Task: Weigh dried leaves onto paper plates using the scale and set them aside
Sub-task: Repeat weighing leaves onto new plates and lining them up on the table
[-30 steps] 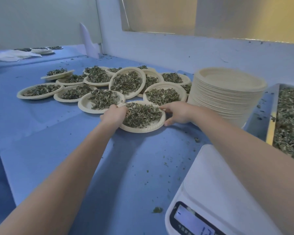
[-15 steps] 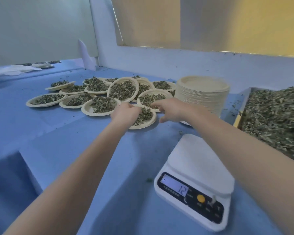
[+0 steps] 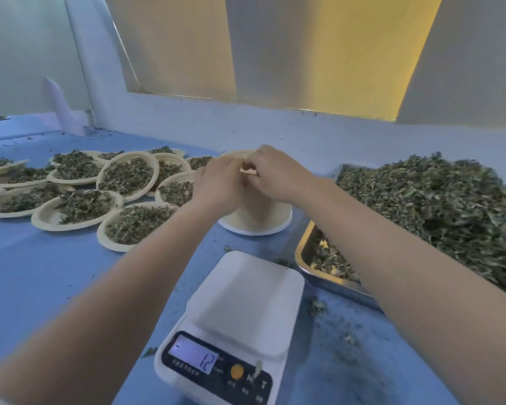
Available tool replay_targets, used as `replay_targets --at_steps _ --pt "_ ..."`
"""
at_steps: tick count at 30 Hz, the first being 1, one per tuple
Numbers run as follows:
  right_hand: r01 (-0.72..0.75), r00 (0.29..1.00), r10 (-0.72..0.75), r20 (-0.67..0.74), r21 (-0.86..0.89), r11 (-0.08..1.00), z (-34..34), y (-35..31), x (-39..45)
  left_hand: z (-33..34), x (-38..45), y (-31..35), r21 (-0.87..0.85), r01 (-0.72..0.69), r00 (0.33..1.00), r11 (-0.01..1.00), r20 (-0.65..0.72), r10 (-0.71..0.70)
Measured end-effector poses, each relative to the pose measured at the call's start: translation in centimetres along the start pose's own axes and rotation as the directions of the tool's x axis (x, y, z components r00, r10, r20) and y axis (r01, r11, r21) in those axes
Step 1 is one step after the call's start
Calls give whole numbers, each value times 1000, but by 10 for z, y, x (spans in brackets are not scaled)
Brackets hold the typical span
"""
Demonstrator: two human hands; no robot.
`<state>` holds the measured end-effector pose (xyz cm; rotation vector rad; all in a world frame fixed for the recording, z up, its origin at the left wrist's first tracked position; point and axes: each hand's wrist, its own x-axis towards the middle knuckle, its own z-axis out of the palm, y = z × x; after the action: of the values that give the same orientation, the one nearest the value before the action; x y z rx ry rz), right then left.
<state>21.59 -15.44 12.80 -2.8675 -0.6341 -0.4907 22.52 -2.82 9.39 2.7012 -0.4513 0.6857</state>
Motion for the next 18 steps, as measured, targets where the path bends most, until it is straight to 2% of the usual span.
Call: replay_targets --at_steps 3,5,9,15,18 --pt "-87 982 106 154 -125 988 2 12 3 2 7 2 22 -19 998 1000 56 17" --pt "-103 972 122 199 -105 989 1 19 1 -1 9 1 8 -25 996 1000 83 24" --pt "-111 982 118 150 -58 992 -3 22 -3 -9 11 0 -88 -21 994 996 105 30" --pt "-107 993 107 39 -21 994 -16 26 -3 -22 19 4 -319 62 998 946 39 -52" --pt "-106 994 106 2 25 994 -23 27 -2 -30 21 6 -342 61 998 938 19 -58"
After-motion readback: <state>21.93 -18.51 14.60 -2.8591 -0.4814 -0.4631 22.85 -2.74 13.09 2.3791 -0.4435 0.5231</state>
